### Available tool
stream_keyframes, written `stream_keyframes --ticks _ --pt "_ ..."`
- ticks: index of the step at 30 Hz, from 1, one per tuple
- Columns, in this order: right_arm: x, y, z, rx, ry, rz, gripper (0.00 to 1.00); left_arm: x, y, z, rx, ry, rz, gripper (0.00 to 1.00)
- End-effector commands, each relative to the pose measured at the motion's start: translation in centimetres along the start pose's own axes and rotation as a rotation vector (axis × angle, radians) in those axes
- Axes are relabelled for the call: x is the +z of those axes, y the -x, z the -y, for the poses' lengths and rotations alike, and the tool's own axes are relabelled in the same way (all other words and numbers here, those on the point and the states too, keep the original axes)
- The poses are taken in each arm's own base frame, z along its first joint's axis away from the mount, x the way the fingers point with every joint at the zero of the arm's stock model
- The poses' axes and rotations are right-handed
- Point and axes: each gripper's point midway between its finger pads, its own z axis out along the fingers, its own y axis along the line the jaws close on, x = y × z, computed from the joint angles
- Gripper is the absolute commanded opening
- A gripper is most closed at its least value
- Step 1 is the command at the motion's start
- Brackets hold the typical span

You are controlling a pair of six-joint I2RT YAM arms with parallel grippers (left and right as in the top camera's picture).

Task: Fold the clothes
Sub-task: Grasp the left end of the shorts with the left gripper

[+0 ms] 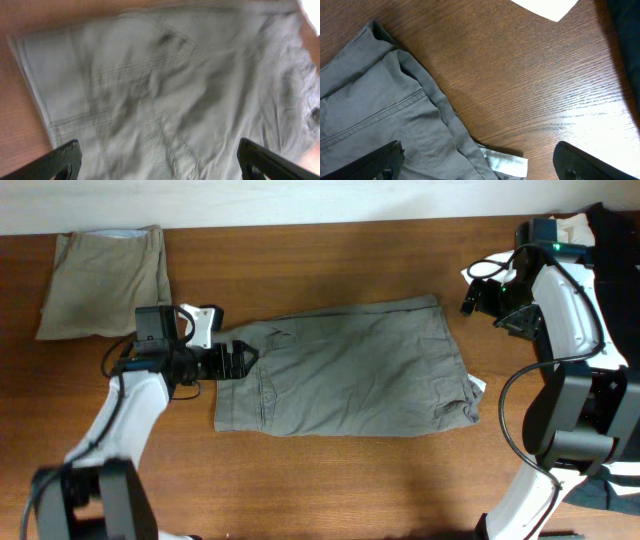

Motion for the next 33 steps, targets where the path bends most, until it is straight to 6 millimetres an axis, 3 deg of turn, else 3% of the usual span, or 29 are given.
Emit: stream_keyframes --ticks 1,3,9,14,21,22,26,29,33 --pt "0.0 -0.1 -0.2 -0.001 -0.001 0.0 0.99 0.0 0.7 -3.2 -0.106 0.061 -0.044 0.99" --pt "0.0 -0.1 -0.2 -0.001 0.0 0.002 0.99 0.1 0.5 -4.5 -0.137 0.082 -0.054 0.99" --pt "0.2 -0.2 -0.2 -0.001 -0.002 -0.006 0.99 2.9 -3.6 -6.4 -0.243 0.078 -0.204 0.99" --pt "0.2 -0.2 -0.2 -0.001 -0.002 -0.006 0.99 4.0 -4.8 -5.5 -0.276 -0.001 -0.249 0.99" --pt "0.2 -0.3 -0.1 0.0 -0.004 -0.012 0.99 7.6 -8.2 -3.0 -0.238 -0.029 -0.395 0.97" --pt "0.2 -0.4 -0.1 -0.001 -0.004 -0.014 0.99 7.7 -8.4 -3.0 -0.239 -0.029 -0.401 0.82" --pt "0.2 -0.6 -0.1 0.0 -0.002 -0.021 0.99 7.6 -8.0 -3.5 -0.244 -0.022 -0.388 0.01" --pt "0.4 -1.5 -0.8 -0.006 0.027 -0.056 0.99 6.5 -6.9 -4.8 -0.286 0.005 -0.375 0.01" --pt "1.9 -3.7 -2.8 -0.066 0.021 -0.101 0.93 2.7 -5.3 -8.7 -0.357 0.169 -0.403 0.01"
